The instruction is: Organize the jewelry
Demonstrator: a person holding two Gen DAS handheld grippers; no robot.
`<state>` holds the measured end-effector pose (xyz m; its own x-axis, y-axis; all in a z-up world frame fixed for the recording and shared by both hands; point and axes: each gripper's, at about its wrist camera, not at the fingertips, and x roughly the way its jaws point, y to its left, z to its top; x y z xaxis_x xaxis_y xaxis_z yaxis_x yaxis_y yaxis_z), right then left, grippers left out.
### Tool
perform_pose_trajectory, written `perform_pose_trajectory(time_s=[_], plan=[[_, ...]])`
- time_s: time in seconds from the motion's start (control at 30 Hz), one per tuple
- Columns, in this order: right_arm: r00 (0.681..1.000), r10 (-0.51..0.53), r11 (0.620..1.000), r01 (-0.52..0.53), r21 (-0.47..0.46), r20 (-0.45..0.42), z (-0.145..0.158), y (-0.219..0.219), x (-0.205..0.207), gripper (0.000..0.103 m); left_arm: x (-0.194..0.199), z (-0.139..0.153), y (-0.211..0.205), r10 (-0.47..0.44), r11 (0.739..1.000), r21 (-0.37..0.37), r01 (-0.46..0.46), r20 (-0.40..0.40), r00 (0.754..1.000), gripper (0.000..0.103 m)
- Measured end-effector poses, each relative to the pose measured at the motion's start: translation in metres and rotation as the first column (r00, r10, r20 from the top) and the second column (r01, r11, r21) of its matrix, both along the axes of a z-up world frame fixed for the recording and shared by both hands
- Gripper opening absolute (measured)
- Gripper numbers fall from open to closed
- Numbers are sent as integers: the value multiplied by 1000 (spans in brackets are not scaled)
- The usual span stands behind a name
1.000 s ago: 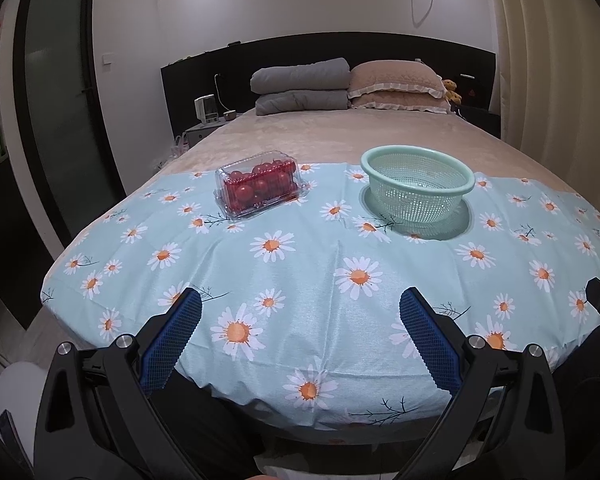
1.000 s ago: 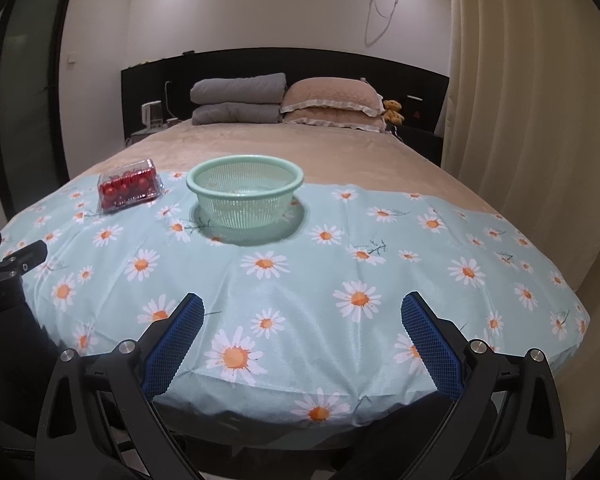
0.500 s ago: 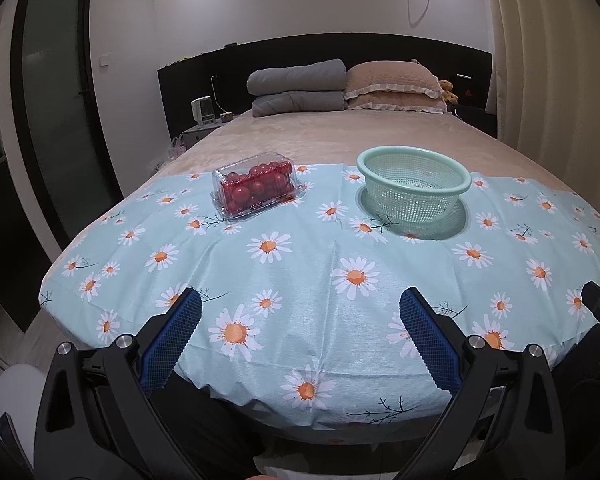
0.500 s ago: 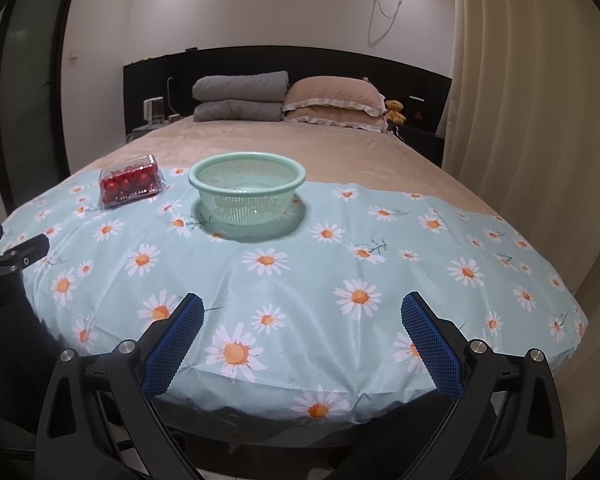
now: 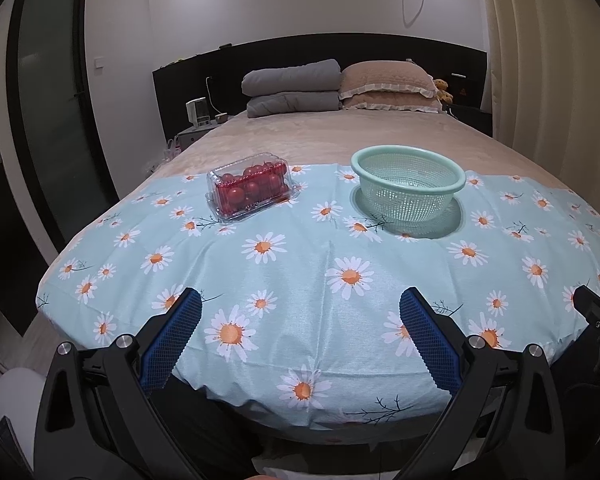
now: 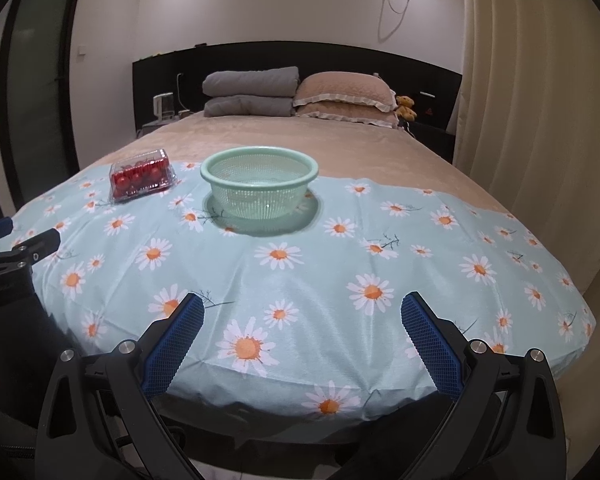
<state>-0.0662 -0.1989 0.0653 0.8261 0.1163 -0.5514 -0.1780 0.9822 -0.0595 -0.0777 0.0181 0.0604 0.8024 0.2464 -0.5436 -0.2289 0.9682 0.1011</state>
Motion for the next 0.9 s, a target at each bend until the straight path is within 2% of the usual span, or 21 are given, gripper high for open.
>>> perform_pose_trajectory(time_s=[0.17,0.3,0.9], plan=[[1000,-2,1000,2,0,0,0,0,1,95,1,0,0,10,1000,8,-10,2,1000,97],[1000,-1,1000,1,0,-1,-1,1,1,95,0,1,-3,-19,1000,8,19,10,1000,97],[1000,9,1000,-9,4,-17,-3,2,3,95,3,-1,1,2,1000,-1,-2,-8,1000,97]])
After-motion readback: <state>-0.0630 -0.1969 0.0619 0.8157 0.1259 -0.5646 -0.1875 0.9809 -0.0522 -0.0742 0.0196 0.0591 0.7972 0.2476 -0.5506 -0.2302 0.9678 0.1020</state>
